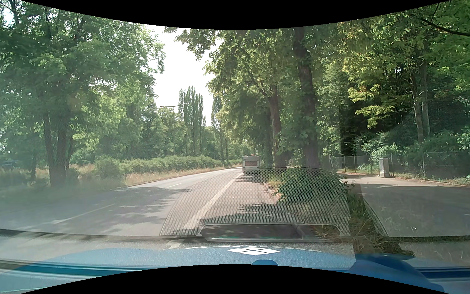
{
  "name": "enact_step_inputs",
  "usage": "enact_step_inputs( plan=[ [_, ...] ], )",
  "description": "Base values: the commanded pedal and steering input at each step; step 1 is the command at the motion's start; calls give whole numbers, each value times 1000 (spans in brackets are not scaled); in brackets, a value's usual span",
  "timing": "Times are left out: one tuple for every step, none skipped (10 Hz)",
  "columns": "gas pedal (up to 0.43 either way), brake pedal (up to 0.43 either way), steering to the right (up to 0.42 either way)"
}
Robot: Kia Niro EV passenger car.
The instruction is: Follow the waypoints while adhering to traffic rules and regulations
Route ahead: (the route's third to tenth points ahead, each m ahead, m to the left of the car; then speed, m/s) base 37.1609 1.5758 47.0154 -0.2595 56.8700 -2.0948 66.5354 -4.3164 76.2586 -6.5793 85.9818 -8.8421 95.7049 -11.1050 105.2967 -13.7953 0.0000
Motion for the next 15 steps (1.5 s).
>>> enact_step_inputs(
  plan=[
    [0,396,8],
    [0,396,7],
    [0,396,7],
    [0,396,7],
    [0,396,7],
    [0,396,7],
    [0,396,7],
    [0,396,7],
    [0,396,7],
    [0,396,7],
    [0,396,7],
    [0,396,7],
    [0,396,7],
    [0,396,7],
    [0,402,7]
  ],
)
